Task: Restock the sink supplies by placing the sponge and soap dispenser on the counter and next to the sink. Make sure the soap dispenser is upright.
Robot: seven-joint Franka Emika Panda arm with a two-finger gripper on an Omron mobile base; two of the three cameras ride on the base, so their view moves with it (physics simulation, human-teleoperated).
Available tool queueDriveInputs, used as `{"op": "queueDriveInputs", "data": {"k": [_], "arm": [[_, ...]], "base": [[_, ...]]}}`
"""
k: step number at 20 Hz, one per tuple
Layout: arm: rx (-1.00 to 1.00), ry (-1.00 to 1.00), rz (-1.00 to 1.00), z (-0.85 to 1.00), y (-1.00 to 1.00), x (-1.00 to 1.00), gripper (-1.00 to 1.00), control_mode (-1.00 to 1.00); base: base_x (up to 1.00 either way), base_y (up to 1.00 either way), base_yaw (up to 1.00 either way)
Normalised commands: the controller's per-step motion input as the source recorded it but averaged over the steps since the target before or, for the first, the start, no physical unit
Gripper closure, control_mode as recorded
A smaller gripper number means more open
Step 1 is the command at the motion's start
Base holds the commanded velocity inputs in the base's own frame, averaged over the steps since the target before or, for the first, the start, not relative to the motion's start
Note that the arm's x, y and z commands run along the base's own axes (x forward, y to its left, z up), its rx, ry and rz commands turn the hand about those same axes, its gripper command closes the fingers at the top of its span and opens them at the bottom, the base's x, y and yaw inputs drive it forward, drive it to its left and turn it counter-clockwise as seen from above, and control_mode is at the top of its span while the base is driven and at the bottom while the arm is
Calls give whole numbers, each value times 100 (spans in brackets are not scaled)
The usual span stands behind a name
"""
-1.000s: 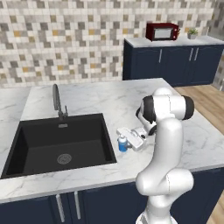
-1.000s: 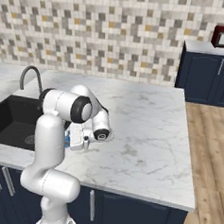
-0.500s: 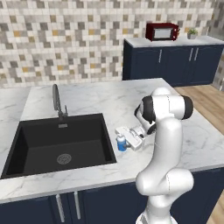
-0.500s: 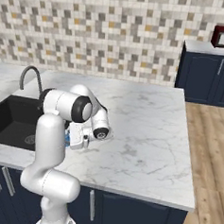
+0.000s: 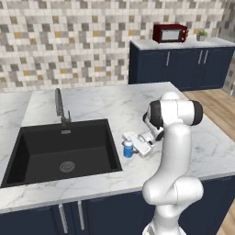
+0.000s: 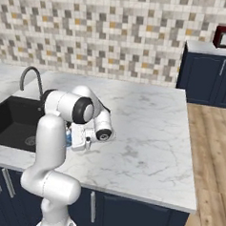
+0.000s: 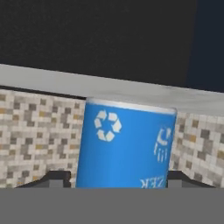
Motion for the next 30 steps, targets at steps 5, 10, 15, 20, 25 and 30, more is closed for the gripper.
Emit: {"op": "queueDriveInputs", "data": {"k": [5, 10, 15, 20, 25, 30], "arm": [[1, -1, 0, 4, -1, 0, -100, -100], [0, 0, 0, 46, 0, 0, -100, -100], [0, -1, 0, 81, 0, -2, -100, -100], [-2, -19, 0, 72, 0, -42, -100, -100], [-11, -48, 0, 80, 5, -93, -100, -100], [-18, -55, 0, 95, 2, -97, -100, -100]], "base": [[0, 0, 0], [0, 0, 0], [0, 0, 0], [0, 0, 0], [0, 0, 0], [0, 0, 0]]}}
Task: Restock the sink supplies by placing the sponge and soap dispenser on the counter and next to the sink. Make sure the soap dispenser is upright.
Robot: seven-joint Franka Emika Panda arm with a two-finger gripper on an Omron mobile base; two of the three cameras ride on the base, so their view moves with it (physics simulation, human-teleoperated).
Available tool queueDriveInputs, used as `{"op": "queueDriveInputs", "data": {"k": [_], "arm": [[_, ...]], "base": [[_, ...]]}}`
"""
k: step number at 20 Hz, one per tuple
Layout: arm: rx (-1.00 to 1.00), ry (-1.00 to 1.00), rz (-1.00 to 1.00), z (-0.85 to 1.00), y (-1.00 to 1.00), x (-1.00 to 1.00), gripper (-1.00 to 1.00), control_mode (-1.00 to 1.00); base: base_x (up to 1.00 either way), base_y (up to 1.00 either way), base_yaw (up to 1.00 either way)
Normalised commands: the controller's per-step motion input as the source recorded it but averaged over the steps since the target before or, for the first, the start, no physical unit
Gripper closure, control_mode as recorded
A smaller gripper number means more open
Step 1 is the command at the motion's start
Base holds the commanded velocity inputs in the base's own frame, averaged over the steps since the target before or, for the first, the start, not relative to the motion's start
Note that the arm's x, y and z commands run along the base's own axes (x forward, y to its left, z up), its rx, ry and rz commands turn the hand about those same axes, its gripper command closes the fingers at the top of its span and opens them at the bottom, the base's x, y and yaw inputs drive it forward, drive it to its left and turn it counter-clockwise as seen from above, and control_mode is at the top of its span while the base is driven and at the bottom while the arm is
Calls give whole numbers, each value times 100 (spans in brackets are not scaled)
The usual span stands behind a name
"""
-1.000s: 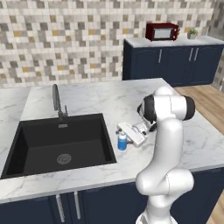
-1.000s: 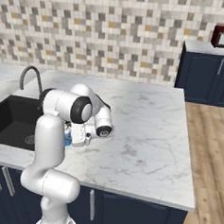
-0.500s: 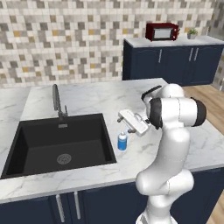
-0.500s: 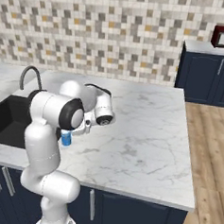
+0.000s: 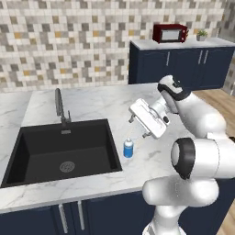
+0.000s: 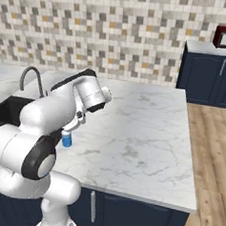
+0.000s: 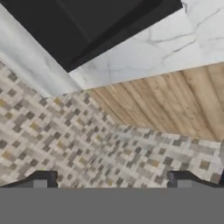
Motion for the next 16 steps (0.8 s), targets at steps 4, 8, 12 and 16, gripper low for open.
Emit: {"op": "queueDriveInputs", "data": {"k": [4, 8, 12, 16], "arm": [[-33, -58, 0, 39, 0, -100, -100, -100], [-37, -53, 0, 2, 0, -100, -100, -100], [-35, -39, 0, 0, -5, -93, -100, -100], [-20, -21, 5, 0, -41, -35, -100, -100]], "base": [[0, 0, 0], [0, 0, 0], [0, 0, 0], [0, 0, 0]]}}
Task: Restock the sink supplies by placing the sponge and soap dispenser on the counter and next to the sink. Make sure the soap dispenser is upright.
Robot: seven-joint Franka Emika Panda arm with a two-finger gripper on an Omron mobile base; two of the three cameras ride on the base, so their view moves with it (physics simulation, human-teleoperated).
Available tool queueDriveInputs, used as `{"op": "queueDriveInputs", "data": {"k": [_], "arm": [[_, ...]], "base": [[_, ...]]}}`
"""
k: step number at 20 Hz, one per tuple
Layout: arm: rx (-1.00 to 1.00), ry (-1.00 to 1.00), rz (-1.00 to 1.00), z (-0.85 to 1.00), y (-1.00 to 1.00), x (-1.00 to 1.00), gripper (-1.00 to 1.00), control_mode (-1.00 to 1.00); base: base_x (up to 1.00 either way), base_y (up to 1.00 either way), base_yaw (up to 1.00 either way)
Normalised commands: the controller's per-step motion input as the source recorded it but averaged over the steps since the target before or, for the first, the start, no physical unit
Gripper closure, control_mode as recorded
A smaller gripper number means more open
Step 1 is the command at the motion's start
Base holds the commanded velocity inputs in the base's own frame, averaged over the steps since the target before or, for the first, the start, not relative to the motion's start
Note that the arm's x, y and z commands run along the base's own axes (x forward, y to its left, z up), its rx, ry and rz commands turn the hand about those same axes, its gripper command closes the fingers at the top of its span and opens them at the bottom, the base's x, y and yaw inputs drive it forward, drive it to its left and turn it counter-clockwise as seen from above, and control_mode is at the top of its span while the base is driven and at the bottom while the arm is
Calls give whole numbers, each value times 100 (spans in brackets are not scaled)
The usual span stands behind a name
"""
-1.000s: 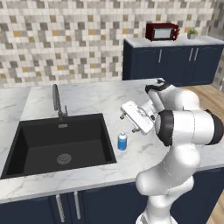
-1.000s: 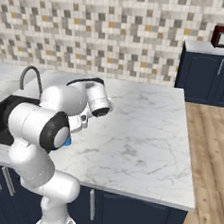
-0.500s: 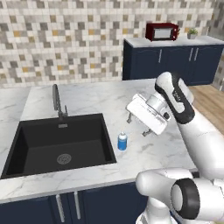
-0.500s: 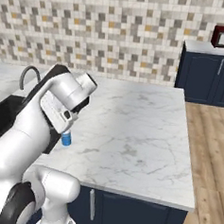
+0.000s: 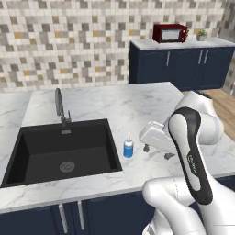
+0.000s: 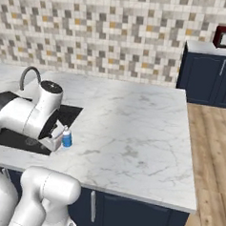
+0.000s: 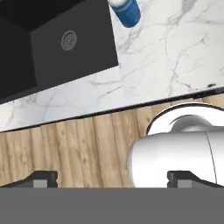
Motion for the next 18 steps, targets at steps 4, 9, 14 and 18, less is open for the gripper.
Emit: {"op": "queueDriveInputs", "data": {"k": [4, 9, 14, 18], "arm": [[0, -5, 0, -8, -12, -1, -100, -100], [0, 4, 0, -23, -1, 3, -100, -100], [0, 0, 0, 0, 0, 0, -100, 100], [0, 0, 0, 0, 0, 0, -100, 100]], "base": [[0, 0, 0], [0, 0, 0], [-33, 6, -38], [-41, 19, -84]]}}
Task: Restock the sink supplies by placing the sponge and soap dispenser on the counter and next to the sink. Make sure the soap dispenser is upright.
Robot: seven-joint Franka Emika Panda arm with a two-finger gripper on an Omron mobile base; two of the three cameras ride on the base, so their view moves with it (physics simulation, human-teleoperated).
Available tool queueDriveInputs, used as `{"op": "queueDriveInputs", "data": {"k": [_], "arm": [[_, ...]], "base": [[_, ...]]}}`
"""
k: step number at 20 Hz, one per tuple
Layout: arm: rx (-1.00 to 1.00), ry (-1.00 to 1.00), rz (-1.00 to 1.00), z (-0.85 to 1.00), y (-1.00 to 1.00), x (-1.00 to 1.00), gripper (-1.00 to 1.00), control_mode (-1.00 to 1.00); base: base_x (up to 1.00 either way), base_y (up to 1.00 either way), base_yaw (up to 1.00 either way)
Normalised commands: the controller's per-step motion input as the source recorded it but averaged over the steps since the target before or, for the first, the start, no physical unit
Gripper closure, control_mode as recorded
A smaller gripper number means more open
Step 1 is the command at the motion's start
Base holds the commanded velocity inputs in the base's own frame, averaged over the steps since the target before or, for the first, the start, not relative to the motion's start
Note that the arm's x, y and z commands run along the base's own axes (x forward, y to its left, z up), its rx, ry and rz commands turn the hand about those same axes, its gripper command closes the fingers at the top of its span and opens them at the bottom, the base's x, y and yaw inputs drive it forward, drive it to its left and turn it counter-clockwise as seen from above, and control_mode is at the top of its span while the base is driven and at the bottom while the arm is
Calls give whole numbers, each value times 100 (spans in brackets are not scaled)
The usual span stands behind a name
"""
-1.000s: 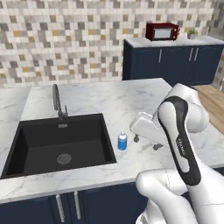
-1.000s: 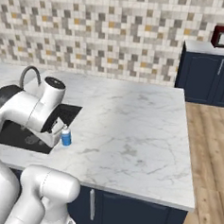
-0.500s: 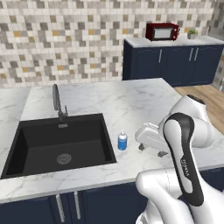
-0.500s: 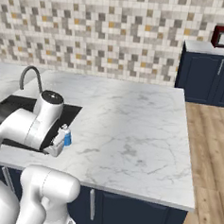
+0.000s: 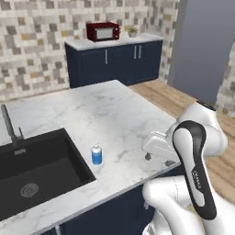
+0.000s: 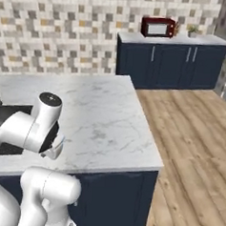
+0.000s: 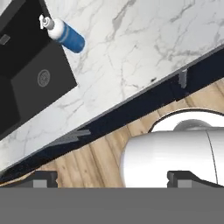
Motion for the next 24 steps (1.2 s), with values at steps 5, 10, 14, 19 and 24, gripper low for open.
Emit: {"op": "queueDriveInputs", "data": {"k": [5, 10, 14, 19, 24], "arm": [[0, 0, 0, 0, 0, 0, -100, 100], [0, 0, 0, 0, 0, 0, -100, 100], [0, 0, 0, 0, 0, 0, -100, 100], [0, 0, 0, 0, 0, 0, -100, 100], [0, 0, 0, 0, 0, 0, -100, 100]], "base": [[-32, 19, -89], [-29, 10, -92], [-18, 6, -93], [-6, 0, -91], [0, -2, -90]]}}
